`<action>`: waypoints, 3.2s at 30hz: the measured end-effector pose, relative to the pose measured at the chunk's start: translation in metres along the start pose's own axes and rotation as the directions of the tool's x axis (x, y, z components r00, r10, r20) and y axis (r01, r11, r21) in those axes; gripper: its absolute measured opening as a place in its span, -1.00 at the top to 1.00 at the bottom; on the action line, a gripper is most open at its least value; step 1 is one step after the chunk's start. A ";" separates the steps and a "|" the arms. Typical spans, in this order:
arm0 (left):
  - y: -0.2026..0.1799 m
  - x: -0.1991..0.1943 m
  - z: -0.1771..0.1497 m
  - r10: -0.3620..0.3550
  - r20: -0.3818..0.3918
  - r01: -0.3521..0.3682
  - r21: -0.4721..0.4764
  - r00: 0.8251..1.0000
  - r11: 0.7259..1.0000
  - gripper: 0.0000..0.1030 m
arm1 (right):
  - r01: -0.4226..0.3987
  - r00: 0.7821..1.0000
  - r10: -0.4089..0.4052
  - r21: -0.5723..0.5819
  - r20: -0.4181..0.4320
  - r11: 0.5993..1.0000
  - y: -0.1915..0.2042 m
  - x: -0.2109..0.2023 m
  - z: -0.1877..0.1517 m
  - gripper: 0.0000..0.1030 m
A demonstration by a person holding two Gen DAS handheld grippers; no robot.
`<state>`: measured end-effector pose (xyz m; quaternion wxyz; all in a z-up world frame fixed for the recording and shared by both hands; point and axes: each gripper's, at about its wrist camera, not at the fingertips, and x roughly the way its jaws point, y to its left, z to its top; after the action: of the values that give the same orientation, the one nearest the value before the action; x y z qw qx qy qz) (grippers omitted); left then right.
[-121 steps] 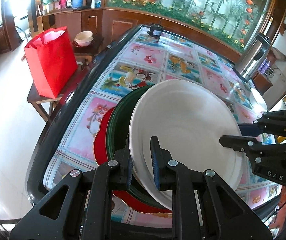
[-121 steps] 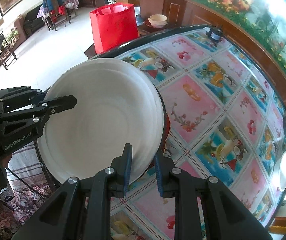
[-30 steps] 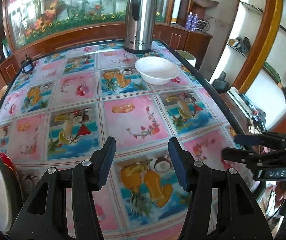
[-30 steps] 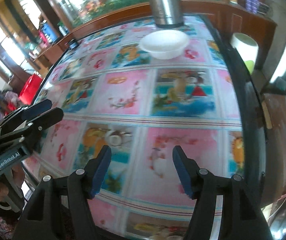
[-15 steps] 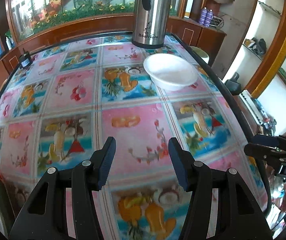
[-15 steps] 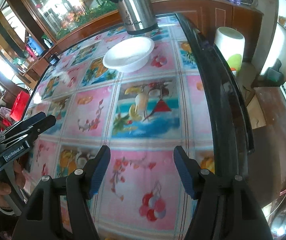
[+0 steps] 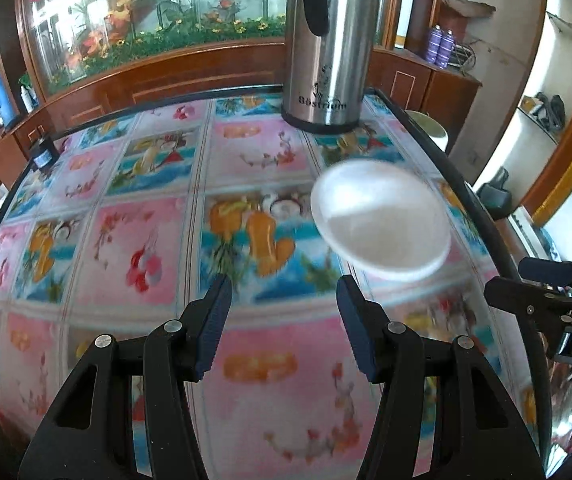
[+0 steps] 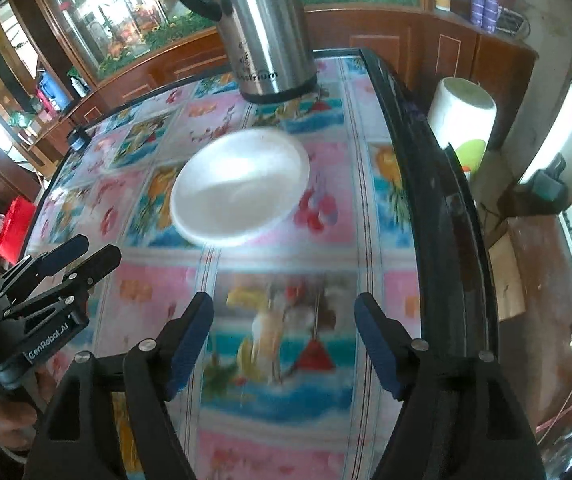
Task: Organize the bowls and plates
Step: 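Close both tools on the second white bowl rim and lift it, then carry the second white bowl with both tools over the green basin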
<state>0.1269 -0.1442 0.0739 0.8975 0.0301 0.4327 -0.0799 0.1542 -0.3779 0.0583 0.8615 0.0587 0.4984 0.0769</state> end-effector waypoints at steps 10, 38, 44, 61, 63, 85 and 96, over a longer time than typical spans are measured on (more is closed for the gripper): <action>0.003 0.034 0.027 -0.016 -0.009 0.016 -0.022 1.000 1.000 -0.06 | 0.007 0.999 -0.008 -0.028 -0.035 1.000 0.004 0.039 0.039 -0.43; -0.012 0.084 0.042 -0.094 -0.145 0.089 -0.042 0.985 0.995 0.76 | -0.002 0.997 -0.006 -0.100 -0.075 0.995 0.009 0.064 0.048 0.53; -0.002 0.063 0.022 -0.125 -0.159 0.116 -0.068 0.979 0.991 0.76 | -0.030 0.997 0.023 -0.101 -0.072 0.994 0.017 0.050 0.031 0.53; 0.050 -0.062 -0.097 -0.104 -0.100 0.098 -0.071 0.989 0.993 0.75 | -0.072 0.997 0.066 -0.204 -0.038 0.976 0.101 -0.020 -0.080 0.48; 0.056 -0.074 -0.111 -0.092 -0.089 0.086 -0.068 0.992 0.994 0.75 | -0.084 0.996 0.078 -0.209 -0.037 0.974 0.111 -0.025 -0.096 0.48; 0.142 -0.151 -0.190 -0.037 -0.029 0.034 -0.111 0.999 0.993 0.75 | -0.150 0.989 0.141 -0.295 -0.051 0.944 0.215 -0.046 -0.166 0.48; 0.190 -0.182 -0.193 -0.001 0.025 0.006 -0.176 1.000 0.984 0.75 | -0.174 0.984 0.175 -0.367 -0.032 0.914 0.266 -0.053 -0.156 0.48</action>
<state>-0.1010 0.0881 0.0927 0.9018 -0.0512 0.4269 -0.0433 -0.0272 -0.1230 0.0731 0.8472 -0.0597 0.4672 0.2456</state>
